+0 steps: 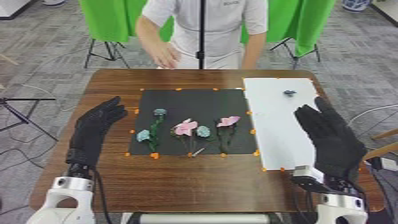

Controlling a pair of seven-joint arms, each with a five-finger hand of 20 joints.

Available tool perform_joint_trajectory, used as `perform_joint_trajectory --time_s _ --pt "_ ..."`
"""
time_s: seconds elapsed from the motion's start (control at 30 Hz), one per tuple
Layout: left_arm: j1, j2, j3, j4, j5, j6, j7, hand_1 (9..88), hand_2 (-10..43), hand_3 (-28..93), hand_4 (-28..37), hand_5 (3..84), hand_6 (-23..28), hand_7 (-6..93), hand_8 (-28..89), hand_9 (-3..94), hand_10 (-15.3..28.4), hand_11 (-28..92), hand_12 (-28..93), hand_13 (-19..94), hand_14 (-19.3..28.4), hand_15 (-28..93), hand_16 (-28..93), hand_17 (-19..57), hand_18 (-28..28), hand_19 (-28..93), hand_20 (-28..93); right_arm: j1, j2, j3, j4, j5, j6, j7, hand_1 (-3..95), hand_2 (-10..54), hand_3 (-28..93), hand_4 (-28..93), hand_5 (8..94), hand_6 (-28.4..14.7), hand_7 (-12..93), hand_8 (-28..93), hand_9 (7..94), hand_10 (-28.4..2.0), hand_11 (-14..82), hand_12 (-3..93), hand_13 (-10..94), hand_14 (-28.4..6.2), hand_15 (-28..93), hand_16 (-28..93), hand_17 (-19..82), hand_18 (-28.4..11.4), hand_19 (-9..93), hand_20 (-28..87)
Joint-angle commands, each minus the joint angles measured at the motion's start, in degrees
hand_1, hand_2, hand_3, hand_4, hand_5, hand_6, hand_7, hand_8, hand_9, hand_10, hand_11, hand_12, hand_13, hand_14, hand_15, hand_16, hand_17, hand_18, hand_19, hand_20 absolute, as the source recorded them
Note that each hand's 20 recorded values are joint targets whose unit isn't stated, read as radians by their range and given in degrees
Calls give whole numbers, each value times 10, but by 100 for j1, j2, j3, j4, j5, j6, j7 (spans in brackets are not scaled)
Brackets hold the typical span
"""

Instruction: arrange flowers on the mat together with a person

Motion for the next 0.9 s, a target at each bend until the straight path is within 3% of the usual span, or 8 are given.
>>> perform_joint_trajectory --time_s 0.03,0.43,0.9 --pt "77 -72 -1 3 -20 28 -39 257 10 638 -191 450 36 127 -53 421 128 172 161 336 172 177 51 37 144 85 196 7 -27 -67 -20 -96 -134 39 79 12 836 -151 486 -6 119 -93 494 -156 60 117 383 -133 125 124 241 -117 12 311" --pt "47 -44 -24 19 -36 24 -96 257 16 640 -194 450 36 128 -54 422 127 173 161 336 172 177 51 37 144 85 196 -57 80 -61 -35 -137 -69 169 82 15 834 -150 508 -9 125 -93 502 -155 62 118 388 -131 126 125 242 -116 12 312" --pt "5 10 -39 50 -50 -17 -62 256 15 642 -193 451 36 128 -53 423 128 173 160 336 172 177 50 37 144 86 196 -40 113 -68 -4 -163 -68 174 84 22 834 -150 520 -15 124 -93 519 -156 65 120 408 -133 133 129 247 -114 13 316"
